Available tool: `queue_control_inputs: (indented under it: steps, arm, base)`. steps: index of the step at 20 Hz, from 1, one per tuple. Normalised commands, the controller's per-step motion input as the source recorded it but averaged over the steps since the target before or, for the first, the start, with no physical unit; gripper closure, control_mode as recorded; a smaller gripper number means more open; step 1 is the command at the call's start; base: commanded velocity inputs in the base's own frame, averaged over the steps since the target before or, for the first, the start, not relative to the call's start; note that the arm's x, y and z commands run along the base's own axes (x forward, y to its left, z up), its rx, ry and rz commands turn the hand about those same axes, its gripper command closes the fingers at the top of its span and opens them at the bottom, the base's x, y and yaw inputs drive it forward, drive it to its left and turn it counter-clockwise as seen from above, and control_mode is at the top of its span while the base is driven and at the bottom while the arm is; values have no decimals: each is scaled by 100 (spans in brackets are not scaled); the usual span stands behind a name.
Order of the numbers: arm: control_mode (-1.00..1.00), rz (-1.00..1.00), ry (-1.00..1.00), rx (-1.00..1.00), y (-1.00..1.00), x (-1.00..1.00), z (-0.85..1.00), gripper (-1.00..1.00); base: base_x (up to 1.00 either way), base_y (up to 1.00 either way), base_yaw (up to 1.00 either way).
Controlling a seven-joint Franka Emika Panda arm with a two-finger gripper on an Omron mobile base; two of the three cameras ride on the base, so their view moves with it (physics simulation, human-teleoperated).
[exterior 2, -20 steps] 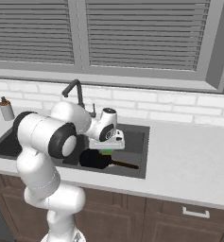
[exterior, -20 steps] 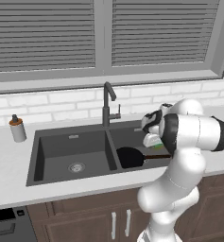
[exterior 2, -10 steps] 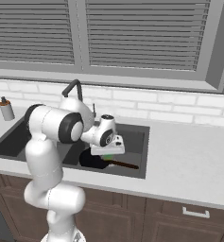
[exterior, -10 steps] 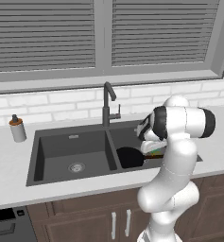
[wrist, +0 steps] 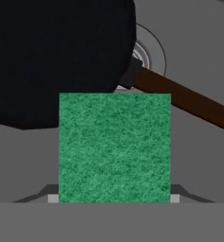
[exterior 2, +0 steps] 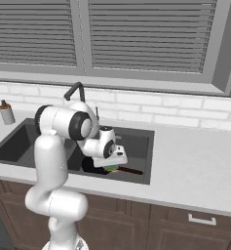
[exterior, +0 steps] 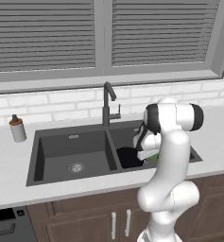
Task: Pick the pan and sponge and place them into the sink. Then turn on the water.
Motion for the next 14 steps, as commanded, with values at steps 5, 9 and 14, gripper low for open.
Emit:
queue_control_inputs:
  steps: [5, 9, 14]
  arm:
    - [-100, 1, 3, 0, -1, 19, 0, 100]
    - [-100, 1, 3, 0, -8, 25, 0, 100]
    - [-100, 1, 2, 1, -2, 34, -6, 100]
  base:
    - [0, 0, 0]
    - [0, 0, 0]
    - [0, 0, 0]
